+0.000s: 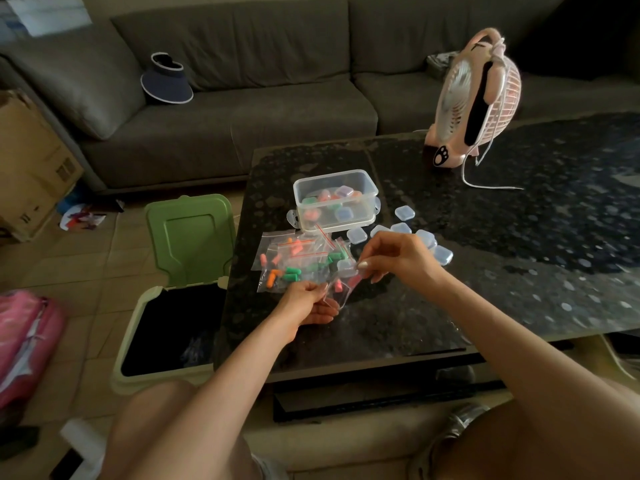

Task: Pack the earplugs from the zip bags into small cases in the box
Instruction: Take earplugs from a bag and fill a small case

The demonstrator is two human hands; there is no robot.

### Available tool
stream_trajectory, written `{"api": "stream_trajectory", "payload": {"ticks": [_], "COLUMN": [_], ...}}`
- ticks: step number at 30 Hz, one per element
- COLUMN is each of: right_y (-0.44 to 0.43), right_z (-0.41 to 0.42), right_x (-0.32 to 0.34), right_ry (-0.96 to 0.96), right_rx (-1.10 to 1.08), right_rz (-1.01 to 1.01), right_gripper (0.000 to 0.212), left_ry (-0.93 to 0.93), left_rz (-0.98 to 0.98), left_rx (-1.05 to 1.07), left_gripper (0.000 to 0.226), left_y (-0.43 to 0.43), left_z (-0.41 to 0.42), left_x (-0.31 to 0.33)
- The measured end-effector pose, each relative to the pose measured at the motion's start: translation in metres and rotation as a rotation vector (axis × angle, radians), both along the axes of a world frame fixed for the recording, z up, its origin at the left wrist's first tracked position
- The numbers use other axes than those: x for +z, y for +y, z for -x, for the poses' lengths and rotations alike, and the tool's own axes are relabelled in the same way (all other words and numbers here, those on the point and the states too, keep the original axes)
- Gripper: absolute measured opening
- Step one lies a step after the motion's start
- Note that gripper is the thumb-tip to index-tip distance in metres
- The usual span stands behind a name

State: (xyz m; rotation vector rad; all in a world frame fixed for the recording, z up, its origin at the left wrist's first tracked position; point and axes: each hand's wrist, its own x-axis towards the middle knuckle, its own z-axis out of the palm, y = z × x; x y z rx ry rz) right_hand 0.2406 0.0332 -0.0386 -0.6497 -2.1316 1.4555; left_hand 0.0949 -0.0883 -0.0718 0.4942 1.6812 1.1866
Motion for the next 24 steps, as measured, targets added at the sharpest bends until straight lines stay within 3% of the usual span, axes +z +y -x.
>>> {"api": "stream_trajectory", "payload": {"ticks": [6,14,24], "right_y": [-0.005,-0.004,0.009], "right_z": [0.004,0.005,0.008], "right_x": [0.003,0.006,-0.015], "right_ry": [0.044,-0.013,-0.349], "right_rx": [0.105,0.047,-0.048], "right_rz": [0.084,0.074,-0.275], "right_gripper": [0.008,0.018,0.036], "left_ry": [0.032,0.054,0.053], "left_rz": [0.016,-0.027,-0.041], "left_rx": [-0.049,-0.052,0.004], "left_gripper": [0.015,0.018,0.013], "left_y": [0.002,0.001,0.003], "left_z": [-0.002,-0.002,-0.003], "left_x": [0.003,0.001,0.0]}}
